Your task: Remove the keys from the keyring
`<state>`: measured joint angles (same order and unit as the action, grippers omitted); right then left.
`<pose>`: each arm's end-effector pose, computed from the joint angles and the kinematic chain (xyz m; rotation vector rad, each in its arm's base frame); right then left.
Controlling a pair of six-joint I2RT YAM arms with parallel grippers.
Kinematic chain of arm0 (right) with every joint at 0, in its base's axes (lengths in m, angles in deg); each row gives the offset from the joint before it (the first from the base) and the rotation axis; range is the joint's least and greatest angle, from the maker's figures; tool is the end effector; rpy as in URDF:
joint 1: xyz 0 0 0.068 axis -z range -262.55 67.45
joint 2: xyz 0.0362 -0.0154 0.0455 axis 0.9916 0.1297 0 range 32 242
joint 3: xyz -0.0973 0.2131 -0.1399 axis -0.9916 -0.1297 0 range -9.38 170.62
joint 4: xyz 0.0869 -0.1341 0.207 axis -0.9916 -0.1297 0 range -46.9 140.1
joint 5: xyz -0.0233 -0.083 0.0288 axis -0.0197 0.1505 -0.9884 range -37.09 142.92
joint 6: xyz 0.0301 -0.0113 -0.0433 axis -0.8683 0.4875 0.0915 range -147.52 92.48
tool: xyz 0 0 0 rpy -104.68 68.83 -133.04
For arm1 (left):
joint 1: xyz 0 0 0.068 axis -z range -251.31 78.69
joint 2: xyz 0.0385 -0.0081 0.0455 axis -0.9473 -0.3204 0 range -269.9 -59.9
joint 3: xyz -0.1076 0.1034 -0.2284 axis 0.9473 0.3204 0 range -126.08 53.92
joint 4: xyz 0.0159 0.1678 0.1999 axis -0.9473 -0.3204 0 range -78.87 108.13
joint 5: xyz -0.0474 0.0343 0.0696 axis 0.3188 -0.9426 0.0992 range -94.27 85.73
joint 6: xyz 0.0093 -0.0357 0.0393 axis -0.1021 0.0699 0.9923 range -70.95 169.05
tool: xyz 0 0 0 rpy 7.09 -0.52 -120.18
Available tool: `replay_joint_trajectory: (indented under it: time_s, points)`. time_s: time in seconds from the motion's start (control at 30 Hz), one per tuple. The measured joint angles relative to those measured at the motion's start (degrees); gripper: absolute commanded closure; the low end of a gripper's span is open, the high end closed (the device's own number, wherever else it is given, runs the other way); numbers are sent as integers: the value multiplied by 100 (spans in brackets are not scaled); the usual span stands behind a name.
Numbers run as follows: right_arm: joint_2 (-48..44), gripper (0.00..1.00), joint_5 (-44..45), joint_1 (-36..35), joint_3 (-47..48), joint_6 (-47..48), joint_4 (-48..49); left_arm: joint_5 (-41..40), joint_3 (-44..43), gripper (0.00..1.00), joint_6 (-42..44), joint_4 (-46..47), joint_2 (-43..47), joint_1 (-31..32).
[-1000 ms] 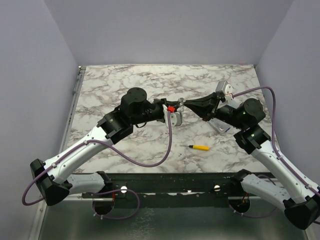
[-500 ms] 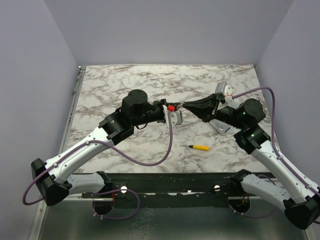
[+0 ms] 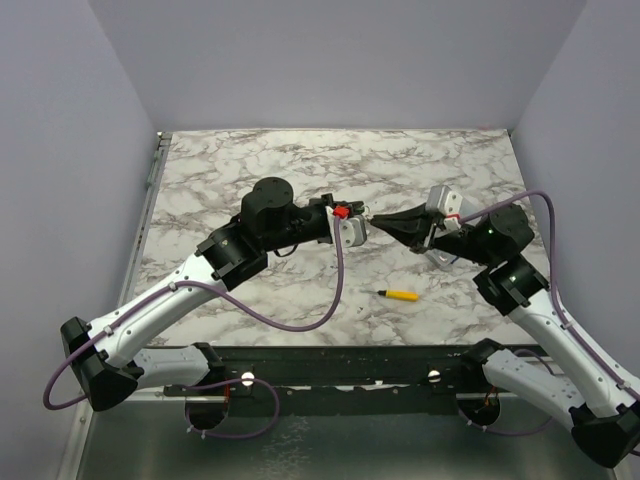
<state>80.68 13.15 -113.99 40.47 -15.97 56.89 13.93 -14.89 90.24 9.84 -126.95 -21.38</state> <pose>0.1501 0.1184 0.3908 -1.0519 1.0867 0.7747 0.1635 -0.2116 0.4119 1.3646 1.0027 -0.3815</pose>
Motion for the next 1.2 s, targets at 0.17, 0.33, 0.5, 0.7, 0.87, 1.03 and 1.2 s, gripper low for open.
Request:
replay_joint_trajectory:
  time_s: [0.17,0.33,0.5,0.7,0.87,1.03,1.2]
  points:
    - [-2,100,-4,0,-57,302,-90,109,-20,100,107,-63,-2,7]
    - [26,99,11,0,-59,503,-162,254,-20,100,369,-85,-2,7]
    - [160,99,87,0,-55,616,-208,382,-17,100,708,-155,0,9]
    - [260,51,195,-7,2,595,-304,435,-17,100,986,-203,2,81]
    - [525,36,516,-7,273,597,-754,396,-94,100,1021,-223,7,149]
    - [557,33,857,85,669,557,-1283,31,-208,100,728,-291,-61,157]
    - [505,32,1038,284,811,431,-1685,-372,-238,100,240,-444,-232,157]
